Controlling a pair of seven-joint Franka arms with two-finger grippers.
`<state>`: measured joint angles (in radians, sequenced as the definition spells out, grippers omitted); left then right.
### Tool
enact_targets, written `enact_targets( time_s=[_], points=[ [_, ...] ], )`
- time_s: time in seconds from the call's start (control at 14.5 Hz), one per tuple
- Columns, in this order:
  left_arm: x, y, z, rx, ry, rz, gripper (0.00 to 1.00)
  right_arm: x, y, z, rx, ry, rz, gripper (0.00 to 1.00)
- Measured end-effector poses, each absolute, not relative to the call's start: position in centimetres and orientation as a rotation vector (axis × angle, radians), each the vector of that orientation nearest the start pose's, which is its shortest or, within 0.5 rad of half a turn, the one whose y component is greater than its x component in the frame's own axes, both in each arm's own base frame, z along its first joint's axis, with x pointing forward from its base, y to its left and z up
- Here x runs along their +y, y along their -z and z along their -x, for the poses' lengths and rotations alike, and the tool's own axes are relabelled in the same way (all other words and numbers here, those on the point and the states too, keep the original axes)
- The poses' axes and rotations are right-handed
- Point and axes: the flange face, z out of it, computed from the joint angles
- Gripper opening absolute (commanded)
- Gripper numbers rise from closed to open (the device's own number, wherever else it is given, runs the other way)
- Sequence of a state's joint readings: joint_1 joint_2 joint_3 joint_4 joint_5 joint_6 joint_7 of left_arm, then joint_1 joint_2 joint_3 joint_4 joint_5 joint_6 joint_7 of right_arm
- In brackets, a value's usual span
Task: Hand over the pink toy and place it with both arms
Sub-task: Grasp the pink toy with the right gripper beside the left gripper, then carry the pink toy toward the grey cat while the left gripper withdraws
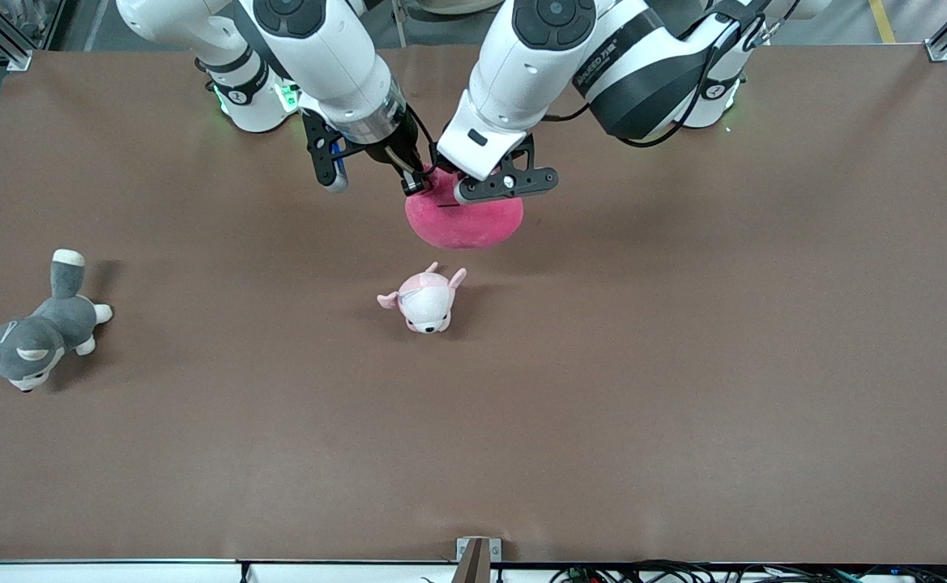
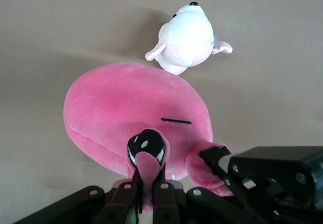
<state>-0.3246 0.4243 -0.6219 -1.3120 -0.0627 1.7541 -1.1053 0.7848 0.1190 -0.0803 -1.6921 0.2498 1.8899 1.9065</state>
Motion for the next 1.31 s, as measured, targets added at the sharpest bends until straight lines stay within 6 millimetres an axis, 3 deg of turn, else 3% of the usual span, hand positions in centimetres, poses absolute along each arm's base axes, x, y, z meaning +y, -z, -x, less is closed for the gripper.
enact_targets(
  time_s=[0.21,0.28,0.41,0.48,0.69,0.89,1.1,1.31],
  points=[
    [-50.0,-54.4,-45.4,-0.372,-0.354,3.34,0.13,40.8,-52.9,-45.3,1.776,-0.299,2.399,0.0],
    [-50.0,-54.4,-45.4,-0.372,-0.353,3.341,0.35,40.6,-52.9,-45.4,1.775,-0.298,2.399,0.0],
    [-50.1,-54.6,-45.4,-0.374,-0.348,3.347,0.89,39.8,-52.9,-46.1,1.772,-0.292,2.397,0.0],
    [-50.1,-54.7,-45.5,-0.376,-0.344,3.351,1.0,39.1,-53.0,-46.7,1.774,-0.289,2.392,0.0],
    [-49.9,-55.2,-45.8,-0.385,-0.332,3.362,1.0,35.6,-52.4,-49.2,1.765,-0.277,2.401,0.0],
    [-48.9,-56.0,-46.7,-0.409,-0.27,3.362,0.99,29.6,-50.7,-52.4,1.715,-0.278,2.458,0.0],
    [-45.4,-58.6,-48.6,-0.463,-0.103,3.322,0.93,22.6,-49.3,-54.9,1.647,-0.301,2.522,0.0],
    [-39.0,-61.8,-49.3,-0.419,-0.088,3.228,0.95,16.0,-46.9,-56.2,1.58,-0.332,2.574,0.0]
  ],
)
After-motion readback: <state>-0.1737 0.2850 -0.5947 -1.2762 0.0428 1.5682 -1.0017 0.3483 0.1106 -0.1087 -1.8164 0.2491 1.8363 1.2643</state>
